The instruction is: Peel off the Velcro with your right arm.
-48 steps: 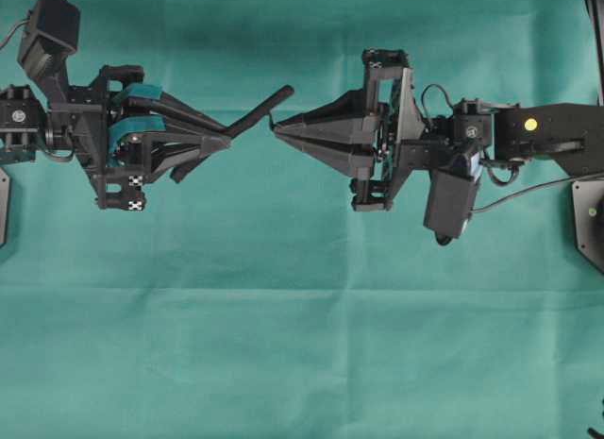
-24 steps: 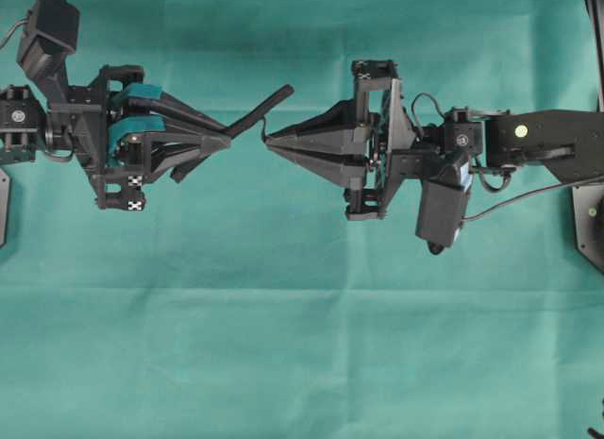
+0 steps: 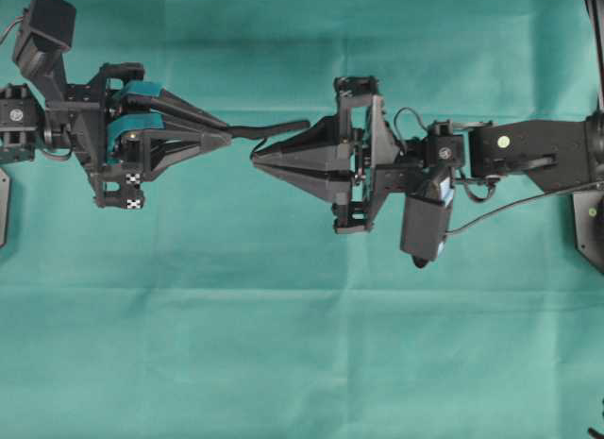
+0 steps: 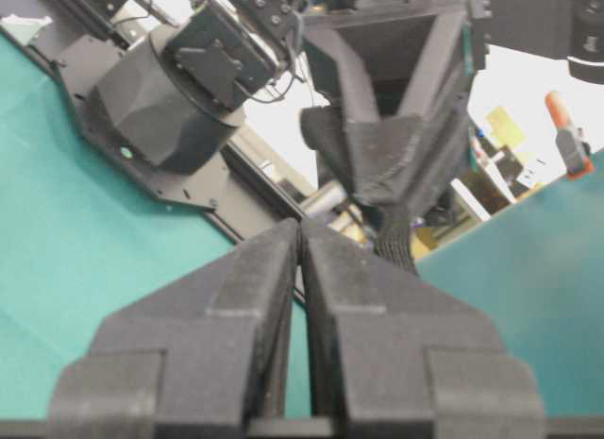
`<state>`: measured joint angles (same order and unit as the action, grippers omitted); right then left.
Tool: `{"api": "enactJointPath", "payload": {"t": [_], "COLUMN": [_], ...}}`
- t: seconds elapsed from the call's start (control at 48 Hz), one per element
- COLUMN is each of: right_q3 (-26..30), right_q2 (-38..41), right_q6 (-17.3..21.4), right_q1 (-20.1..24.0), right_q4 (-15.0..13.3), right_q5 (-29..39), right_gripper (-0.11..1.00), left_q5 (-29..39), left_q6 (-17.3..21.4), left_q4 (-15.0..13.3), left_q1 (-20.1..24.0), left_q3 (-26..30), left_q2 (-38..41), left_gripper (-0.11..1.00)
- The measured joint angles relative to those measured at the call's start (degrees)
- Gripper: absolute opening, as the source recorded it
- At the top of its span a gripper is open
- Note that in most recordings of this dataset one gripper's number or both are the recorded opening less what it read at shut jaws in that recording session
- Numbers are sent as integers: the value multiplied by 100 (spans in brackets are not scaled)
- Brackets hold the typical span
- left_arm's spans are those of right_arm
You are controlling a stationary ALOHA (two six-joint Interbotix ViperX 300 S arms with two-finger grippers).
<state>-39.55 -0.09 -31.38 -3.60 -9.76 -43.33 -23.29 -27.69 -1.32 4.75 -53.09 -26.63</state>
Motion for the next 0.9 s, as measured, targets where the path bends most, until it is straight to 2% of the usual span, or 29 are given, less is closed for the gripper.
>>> {"api": "enactJointPath", "payload": {"t": [0.896], "right_q3": [475], "right_q2": [492], "right_q6": [9], "right_q1": [79], "right_q4": [0], "right_q5": [123], "right_gripper": [-9], "left_q5": [-211], "left_q6": [0], "left_q4": [0], "left_q1": [62], "left_q3": [-62], "left_q2": [0], "left_gripper": [10]}}
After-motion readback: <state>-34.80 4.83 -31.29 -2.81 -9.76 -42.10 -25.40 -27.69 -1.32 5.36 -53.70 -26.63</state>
